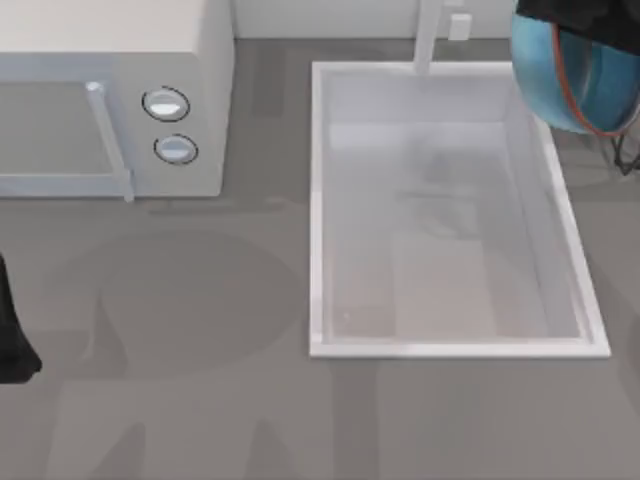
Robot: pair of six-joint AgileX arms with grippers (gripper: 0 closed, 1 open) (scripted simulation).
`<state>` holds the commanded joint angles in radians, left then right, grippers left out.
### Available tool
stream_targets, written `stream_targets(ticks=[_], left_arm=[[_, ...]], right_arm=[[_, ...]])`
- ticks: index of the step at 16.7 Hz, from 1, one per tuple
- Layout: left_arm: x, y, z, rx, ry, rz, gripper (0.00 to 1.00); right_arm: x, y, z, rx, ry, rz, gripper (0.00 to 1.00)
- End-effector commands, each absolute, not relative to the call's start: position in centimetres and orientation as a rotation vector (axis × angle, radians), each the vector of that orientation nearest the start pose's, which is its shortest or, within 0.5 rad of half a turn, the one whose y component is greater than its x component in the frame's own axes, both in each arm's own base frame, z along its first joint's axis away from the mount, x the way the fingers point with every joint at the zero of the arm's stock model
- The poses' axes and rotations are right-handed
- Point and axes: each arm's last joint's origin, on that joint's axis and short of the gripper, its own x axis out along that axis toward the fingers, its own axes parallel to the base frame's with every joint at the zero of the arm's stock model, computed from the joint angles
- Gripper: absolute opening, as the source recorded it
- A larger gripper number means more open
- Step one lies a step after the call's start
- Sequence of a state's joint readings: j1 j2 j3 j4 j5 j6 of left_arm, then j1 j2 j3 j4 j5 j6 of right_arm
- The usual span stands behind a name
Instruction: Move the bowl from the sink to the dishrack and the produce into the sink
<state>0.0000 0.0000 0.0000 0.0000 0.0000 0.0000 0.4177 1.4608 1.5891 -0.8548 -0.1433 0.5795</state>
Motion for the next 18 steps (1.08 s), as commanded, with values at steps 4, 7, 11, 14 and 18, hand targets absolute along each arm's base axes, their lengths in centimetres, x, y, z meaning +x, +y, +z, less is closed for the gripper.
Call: stream_targets(ticks=[4,7,11,14,18], left_arm=[[10.6,-0.1,16.0,0.0,0.0,0.0,1.0],[10.6,-0.1,16.0,0.0,0.0,0.0,1.0],[10.6,-0.1,16.0,0.0,0.0,0.0,1.0],[10.6,-0.1,16.0,0.0,0.0,0.0,1.0],[10.6,-0.1,16.0,0.0,0.0,0.0,1.0]], right_arm=[[29.7,4.4,40.5,0.376,0.476,0.295,0.0],[29.9,-2.1,41.2,0.252,0.244,0.198,0.0],[28.8,-8.6,41.8,0.078,0.056,0.048,0.0],[27.9,-10.5,41.9,0.006,0.003,-0.006,0.0],[27.9,-10.7,41.9,0.0,0.0,-0.01,0.0]])
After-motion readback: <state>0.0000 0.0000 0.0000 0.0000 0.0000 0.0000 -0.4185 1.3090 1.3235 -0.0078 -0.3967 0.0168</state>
